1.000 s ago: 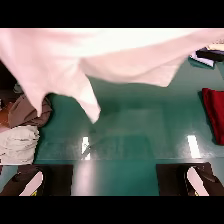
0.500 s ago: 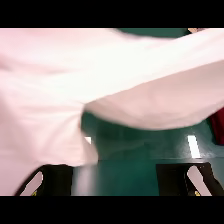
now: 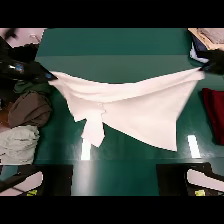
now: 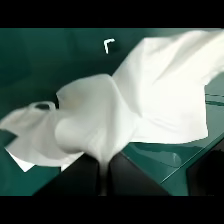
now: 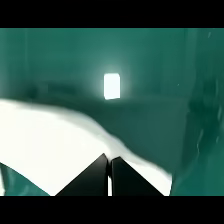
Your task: Fold the shirts.
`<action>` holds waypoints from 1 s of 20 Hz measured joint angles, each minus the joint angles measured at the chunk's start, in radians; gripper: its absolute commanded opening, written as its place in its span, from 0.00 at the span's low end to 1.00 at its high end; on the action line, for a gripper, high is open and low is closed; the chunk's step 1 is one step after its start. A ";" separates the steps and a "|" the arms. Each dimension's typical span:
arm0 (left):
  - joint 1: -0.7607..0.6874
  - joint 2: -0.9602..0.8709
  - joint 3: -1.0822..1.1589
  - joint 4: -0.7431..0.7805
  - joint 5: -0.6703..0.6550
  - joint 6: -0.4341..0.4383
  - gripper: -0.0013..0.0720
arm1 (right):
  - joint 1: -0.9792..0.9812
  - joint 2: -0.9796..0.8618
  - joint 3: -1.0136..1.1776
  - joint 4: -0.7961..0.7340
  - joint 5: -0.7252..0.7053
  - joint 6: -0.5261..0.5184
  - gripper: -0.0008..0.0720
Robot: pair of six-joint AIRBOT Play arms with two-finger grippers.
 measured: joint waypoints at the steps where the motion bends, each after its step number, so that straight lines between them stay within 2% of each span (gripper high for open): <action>1: 0.000 -0.060 -0.018 -0.002 0.029 0.004 0.23 | 0.036 -0.042 -0.031 -0.023 -0.040 0.000 0.03; 2: 0.000 -0.107 -0.031 -0.002 0.059 0.003 0.72 | 0.066 -0.083 -0.054 -0.040 -0.086 0.000 0.03; 3: 0.000 -0.147 -0.040 -0.003 0.095 -0.002 0.93 | 0.088 -0.114 -0.066 -0.053 -0.127 0.000 0.03; 4: 0.000 -0.174 -0.045 -0.006 0.125 -0.009 0.93 | 0.107 -0.144 -0.072 -0.062 -0.166 0.000 0.13; 5: 0.004 -0.196 -0.045 -0.007 0.158 -0.014 0.93 | 0.121 -0.166 -0.070 -0.069 -0.195 0.000 0.50; 6: 0.011 -0.210 -0.035 -0.008 0.180 -0.018 0.93 | 0.127 -0.183 -0.059 -0.074 -0.219 0.000 0.67; 7: 0.024 -0.221 -0.018 -0.011 0.200 -0.023 0.93 | 0.127 -0.195 -0.043 -0.079 -0.233 0.000 0.67; 9: 0.054 -0.234 0.031 -0.013 0.200 -0.034 0.93 | 0.113 -0.207 0.005 -0.083 -0.237 -0.001 0.60; 13: 0.067 -0.230 0.055 -0.013 0.116 -0.037 0.93 | 0.069 -0.174 0.066 -0.087 -0.178 -0.006 0.60; 16: 0.017 -0.182 -0.068 -0.012 0.124 -0.029 0.93 | 0.048 -0.113 0.045 -0.090 -0.163 -0.012 0.60; 20: -0.115 -0.086 -0.343 -0.011 0.224 -0.023 0.93 | 0.042 -0.019 -0.069 -0.090 -0.204 -0.014 0.60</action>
